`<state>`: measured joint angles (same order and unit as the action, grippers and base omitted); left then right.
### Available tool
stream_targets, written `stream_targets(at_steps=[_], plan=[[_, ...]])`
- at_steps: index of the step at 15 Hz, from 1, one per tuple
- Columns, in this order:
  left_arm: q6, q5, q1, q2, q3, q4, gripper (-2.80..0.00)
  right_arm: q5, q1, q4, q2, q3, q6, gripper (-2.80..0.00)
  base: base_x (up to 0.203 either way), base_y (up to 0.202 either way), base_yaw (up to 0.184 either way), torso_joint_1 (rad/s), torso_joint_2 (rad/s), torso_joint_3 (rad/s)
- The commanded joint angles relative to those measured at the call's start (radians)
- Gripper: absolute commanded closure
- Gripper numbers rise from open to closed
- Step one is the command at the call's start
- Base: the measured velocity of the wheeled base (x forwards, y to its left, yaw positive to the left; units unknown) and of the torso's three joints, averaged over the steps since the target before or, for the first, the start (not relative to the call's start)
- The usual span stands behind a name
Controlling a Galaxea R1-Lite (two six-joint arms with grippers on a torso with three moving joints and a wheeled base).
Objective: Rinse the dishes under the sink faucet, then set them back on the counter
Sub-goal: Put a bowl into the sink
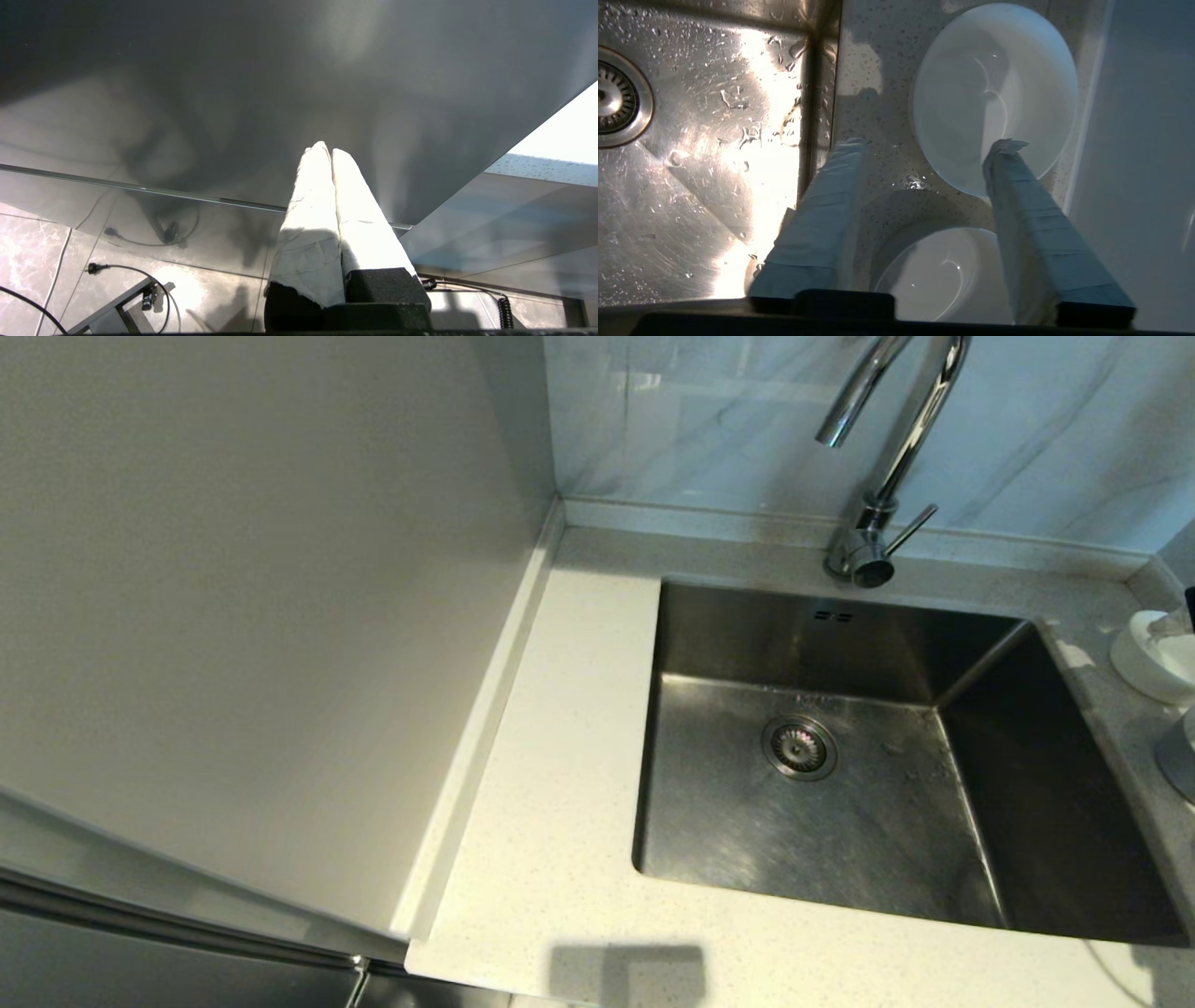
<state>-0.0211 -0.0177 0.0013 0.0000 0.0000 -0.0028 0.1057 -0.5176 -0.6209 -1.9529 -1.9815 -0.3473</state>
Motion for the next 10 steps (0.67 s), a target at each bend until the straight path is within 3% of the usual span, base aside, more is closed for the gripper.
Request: stream_targets(at_steps=[1, 10], plan=[[0.000, -0.001, 0.000, -0.003, 0.000, 0.000, 0.00, -0.001, 0.001, -0.003, -0.022, 0.001, -0.004, -2.80, 0.000, 0.000, 0.000, 0.000, 0.00, 0.000], [0.000, -0.001, 0.000, -0.003, 0.000, 0.000, 0.00, -0.040, 0.002, 0.158, -0.185, -0.009, -0.033, -2.80, 0.000, 0.000, 0.000, 0.000, 0.00, 0.000]])
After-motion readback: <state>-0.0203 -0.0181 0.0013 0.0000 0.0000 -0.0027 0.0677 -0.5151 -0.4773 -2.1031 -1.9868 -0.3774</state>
